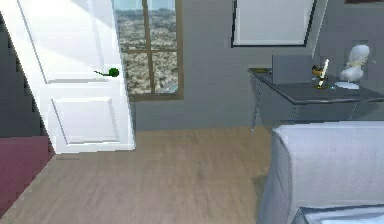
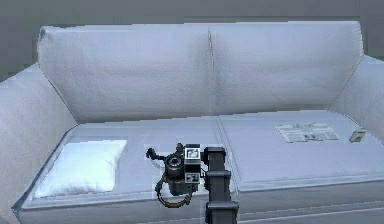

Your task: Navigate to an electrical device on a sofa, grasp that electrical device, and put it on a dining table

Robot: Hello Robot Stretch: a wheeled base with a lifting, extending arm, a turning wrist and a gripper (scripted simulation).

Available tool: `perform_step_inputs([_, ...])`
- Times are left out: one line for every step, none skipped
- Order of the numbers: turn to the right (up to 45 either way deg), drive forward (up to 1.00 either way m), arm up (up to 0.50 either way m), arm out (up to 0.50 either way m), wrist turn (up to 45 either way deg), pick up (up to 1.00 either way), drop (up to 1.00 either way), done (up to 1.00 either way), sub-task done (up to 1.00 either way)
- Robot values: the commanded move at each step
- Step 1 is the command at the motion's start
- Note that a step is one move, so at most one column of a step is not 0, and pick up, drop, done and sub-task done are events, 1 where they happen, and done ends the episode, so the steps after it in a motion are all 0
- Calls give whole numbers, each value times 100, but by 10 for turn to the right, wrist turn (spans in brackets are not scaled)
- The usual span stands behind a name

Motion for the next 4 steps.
perform_step_inputs([0,0,-30,0,0,0,0,0,0])
perform_step_inputs([0,0,10,0,0,0,0,0,0])
perform_step_inputs([0,0,0,0,0,100,0,0,0])
perform_step_inputs([0,0,10,0,0,0,0,0,0])
